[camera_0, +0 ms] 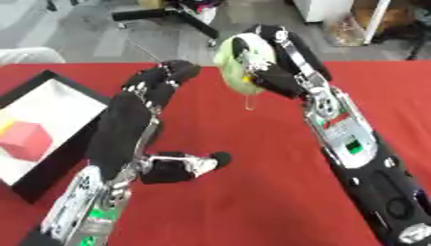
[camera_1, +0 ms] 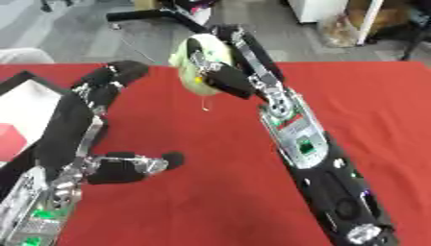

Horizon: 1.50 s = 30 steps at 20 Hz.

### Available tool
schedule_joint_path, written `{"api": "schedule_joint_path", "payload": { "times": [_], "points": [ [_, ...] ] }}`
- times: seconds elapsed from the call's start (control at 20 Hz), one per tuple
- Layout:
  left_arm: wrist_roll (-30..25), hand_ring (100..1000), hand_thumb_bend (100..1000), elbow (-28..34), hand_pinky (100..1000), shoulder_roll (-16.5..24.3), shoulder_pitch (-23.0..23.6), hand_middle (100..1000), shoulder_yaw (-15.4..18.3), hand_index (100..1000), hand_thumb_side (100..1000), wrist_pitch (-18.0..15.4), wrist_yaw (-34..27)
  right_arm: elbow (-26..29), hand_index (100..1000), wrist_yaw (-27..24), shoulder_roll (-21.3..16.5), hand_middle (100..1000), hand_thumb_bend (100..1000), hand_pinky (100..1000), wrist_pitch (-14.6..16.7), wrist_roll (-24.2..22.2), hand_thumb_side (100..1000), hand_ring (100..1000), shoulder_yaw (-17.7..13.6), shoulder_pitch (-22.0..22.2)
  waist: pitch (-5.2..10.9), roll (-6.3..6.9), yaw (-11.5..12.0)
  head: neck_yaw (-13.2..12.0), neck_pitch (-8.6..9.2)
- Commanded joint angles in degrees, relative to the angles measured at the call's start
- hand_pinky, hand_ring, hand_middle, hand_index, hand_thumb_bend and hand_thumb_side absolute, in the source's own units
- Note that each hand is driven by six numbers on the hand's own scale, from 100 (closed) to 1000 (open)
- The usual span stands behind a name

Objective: Pick up the objects with one hand, pass them to the other hand, and then place them into the box on the other side of the table.

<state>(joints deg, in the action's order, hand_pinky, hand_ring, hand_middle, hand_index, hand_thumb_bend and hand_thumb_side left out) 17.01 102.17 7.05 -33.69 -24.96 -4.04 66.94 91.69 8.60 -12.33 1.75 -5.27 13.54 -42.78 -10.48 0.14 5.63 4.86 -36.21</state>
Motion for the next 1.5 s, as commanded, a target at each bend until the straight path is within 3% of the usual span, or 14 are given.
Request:
{"api": "schedule_joint_path", "payload": {
  "times": [0.05, 0.35, 1.1, 1.5],
  "points": [
    [2.6, 752, 907, -0.3, 791, -0.7, -2.1, 776, -1.1, 879, 330, -0.2, 3.7, 2.3, 244, -2.3, 0.2, 130, 100, 255, -0.9, -1.3, 610, 157, 0.4, -0.6, 1.14, -0.16, -0.1, 0.2, 0.00],
    [4.6, 758, 928, -1.0, 796, -1.2, -4.1, 777, -2.2, 880, 297, 0.5, 7.9, 3.3, 245, -4.4, 0.7, 132, 100, 256, -2.1, -2.8, 623, 158, 0.9, -0.1, 1.01, -0.57, -0.4, 0.8, 0.25],
    [7.4, 747, 848, -1.9, 789, -1.6, -5.8, 764, -0.1, 868, 257, 7.8, 10.5, 4.3, 249, -6.9, 1.1, 135, 100, 258, -3.7, -5.5, 639, 158, 1.6, 0.6, 0.77, -0.73, -1.0, 1.5, 1.02],
    [5.6, 717, 746, -2.1, 786, -0.6, -6.8, 700, -0.1, 818, 190, 6.9, 12.1, 4.7, 250, -7.4, 1.2, 136, 100, 259, -4.1, -6.0, 642, 159, 1.7, 0.8, 0.77, -0.72, -1.1, 1.7, 1.16]
  ]
}}
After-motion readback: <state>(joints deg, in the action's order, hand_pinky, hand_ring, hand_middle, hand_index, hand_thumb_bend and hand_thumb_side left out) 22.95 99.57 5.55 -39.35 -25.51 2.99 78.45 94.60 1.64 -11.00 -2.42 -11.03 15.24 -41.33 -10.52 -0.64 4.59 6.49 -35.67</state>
